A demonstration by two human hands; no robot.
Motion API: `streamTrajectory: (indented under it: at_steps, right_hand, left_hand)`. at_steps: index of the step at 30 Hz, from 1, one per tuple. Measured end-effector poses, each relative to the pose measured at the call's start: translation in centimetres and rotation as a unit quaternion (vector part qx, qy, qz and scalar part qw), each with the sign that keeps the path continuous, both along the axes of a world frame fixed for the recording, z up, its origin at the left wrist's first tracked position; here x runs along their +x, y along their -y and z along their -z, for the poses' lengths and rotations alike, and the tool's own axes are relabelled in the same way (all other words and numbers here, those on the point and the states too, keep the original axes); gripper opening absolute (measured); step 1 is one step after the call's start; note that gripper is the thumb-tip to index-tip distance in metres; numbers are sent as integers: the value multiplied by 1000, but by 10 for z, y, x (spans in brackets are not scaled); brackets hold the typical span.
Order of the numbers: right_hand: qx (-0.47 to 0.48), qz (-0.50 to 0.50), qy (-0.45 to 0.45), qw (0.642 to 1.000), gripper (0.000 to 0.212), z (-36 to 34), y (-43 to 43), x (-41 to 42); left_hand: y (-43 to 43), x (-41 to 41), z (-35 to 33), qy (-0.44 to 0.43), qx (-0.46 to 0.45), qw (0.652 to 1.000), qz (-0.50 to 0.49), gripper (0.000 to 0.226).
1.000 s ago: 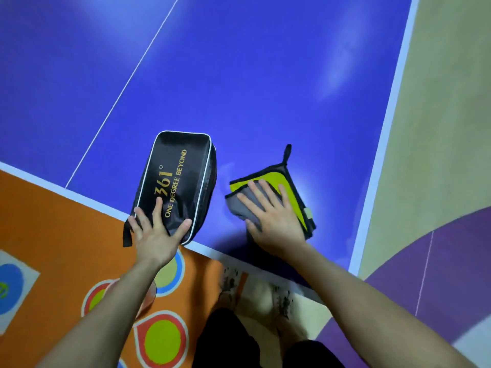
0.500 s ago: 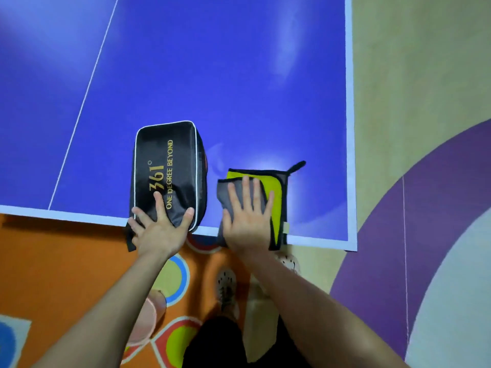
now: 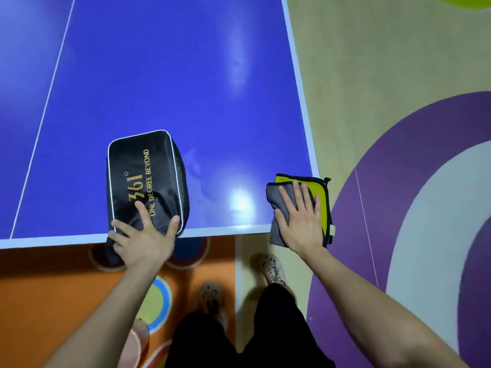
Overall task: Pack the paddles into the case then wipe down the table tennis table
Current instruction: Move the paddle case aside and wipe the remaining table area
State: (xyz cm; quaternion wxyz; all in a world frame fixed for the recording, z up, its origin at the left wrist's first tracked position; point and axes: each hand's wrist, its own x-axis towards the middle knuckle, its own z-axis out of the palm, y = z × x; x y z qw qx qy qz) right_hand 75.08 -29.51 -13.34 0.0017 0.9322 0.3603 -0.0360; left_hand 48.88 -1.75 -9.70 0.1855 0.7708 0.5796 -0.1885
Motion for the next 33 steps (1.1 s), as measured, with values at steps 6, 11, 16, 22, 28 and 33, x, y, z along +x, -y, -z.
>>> streamTrajectory:
  at_steps: [6, 11, 16, 22, 28, 33]
  right_hand:
    - [12, 1, -10, 1000, 67, 1, -62, 85]
    - [28, -12, -26, 999, 69, 4, -154, 204]
    - [32, -2, -42, 999, 71, 0, -244, 297]
    - [26, -13, -45, 999, 72, -1, -251, 305]
    - [28, -41, -37, 998, 72, 3, -162, 216]
    - [32, -99, -41, 994, 71, -4, -37, 70]
  left_hand:
    - [29, 16, 1, 36, 1, 999, 18, 107]
    - [44, 25, -2, 16, 19, 999, 46, 106]
    - [43, 20, -1, -2, 25, 999, 34, 107]
    - [35, 8, 9, -34, 14, 996, 80, 103]
    - [34, 21, 10, -14, 51, 997, 54, 109]
    - [31, 30, -4, -36, 42, 997, 59, 111]
